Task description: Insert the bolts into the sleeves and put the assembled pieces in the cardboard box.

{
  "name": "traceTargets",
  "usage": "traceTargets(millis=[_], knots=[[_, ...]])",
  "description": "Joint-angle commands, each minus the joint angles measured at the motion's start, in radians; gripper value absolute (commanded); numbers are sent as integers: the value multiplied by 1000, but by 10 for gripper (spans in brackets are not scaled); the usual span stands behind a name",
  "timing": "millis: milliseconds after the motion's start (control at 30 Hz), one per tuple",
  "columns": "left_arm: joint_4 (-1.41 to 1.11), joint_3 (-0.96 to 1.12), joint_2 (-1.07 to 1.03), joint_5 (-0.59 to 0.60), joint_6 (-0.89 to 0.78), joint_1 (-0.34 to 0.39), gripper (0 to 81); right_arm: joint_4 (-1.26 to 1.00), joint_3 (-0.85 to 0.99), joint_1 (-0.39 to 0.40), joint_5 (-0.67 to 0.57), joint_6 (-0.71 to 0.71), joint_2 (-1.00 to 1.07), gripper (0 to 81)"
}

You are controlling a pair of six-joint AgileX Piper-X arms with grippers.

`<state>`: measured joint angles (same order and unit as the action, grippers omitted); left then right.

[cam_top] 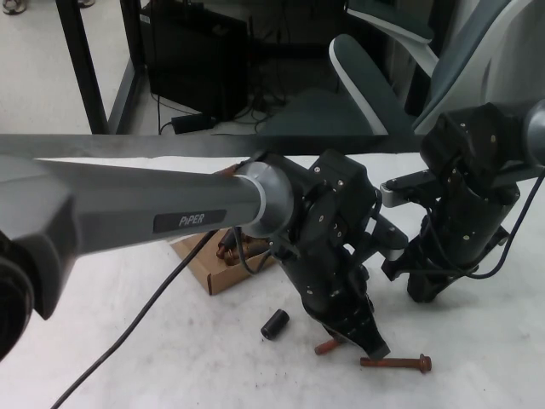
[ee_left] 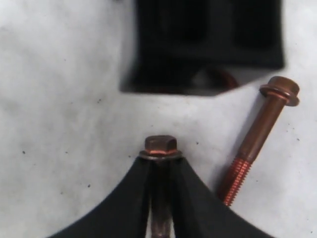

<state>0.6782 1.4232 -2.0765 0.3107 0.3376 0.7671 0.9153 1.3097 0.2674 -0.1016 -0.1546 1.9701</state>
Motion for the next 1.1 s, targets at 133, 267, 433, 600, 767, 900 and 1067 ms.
traceTargets(millis=[133,267,433,600,767,900,1067], knots=[[36,1,-19,-80,60,7,8,-3,-22,6,-65,-3,25,2],[69,1,-10,-111,75,-4,8,-12,-22,6,-64,-3,25,2],[49,1,46,-107,75,-23,8,-93,-22,-11,-111,-1,25,2],[-6,1,130,-102,35,-63,8,-152,-22,-59,-245,17,25,2],[-51,1,198,10,-68,-122,8,-236,-22,-114,-509,20,0,2],[-96,1,246,70,-126,-164,8,-310,-22,-133,-652,20,-39,2],[-163,1,300,160,-184,-213,8,-389,-22,-134,-873,10,-101,2]])
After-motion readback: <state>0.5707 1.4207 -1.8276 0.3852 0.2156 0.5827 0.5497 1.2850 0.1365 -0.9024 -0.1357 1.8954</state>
